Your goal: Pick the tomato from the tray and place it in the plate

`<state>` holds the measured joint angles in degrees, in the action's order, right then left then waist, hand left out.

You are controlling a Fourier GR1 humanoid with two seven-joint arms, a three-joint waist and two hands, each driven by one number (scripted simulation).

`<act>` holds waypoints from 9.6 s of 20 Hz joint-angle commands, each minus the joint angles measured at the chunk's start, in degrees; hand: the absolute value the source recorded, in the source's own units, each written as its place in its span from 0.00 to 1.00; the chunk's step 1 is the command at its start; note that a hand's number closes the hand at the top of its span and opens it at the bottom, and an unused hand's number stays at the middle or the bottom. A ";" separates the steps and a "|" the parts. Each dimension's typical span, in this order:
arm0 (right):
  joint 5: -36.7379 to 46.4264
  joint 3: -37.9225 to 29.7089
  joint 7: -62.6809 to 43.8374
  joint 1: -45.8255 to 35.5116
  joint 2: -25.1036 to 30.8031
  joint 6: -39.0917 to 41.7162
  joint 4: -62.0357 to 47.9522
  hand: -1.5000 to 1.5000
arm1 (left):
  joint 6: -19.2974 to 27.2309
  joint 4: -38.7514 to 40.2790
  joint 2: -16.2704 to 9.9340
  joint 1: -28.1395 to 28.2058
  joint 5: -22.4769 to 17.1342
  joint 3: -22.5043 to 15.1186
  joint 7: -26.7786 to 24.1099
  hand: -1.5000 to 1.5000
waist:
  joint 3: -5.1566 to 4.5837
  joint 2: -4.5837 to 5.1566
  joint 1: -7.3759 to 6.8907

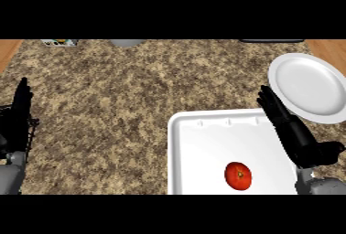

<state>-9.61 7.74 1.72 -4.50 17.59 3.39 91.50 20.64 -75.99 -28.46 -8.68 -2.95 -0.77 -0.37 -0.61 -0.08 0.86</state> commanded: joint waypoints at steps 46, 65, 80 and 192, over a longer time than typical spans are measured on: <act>52.18 12.75 -44.87 15.68 0.51 0.25 28.72 0.00 | -11.50 -9.40 18.29 10.45 -7.09 -10.12 13.91 0.50 | 0.61 0.08 -1.23; 62.42 17.38 -49.37 15.10 -6.29 3.17 23.31 0.00 | -17.59 -8.45 18.64 11.91 -6.85 -5.30 13.59 0.50 | 0.61 0.06 -0.98; 62.78 19.10 -42.83 12.75 -7.51 5.74 10.63 1.00 | -18.29 -10.86 20.57 11.76 -4.96 -4.87 16.13 0.50 | 0.61 0.04 -1.07; 22.32 -35.51 54.37 -17.39 33.34 24.36 -80.46 0.00 | -20.77 -6.09 22.99 9.57 -2.52 -1.56 13.34 0.50 | 1.16 1.01 -2.61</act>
<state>12.19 -28.28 48.18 -24.40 51.56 22.77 11.48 1.03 -83.09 -4.58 0.11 -4.57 -3.27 13.15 0.56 0.82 -1.74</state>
